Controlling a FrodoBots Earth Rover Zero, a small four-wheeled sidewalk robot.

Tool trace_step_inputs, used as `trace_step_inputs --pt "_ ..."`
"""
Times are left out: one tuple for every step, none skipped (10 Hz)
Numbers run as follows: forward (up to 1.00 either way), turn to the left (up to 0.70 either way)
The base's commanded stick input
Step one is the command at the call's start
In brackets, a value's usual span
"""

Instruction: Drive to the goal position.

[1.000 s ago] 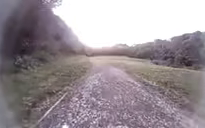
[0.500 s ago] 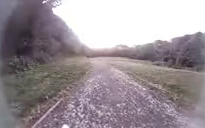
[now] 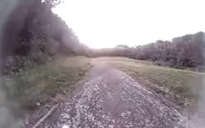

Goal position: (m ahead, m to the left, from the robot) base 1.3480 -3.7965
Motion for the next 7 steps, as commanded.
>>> trace_step_inputs --pt "0.50 0.00" --pt "0.50 0.00" --pt "0.50 0.00" --pt "0.50 0.00" --pt "0.50 0.00" --pt "0.50 0.00" --pt "0.50 0.00"
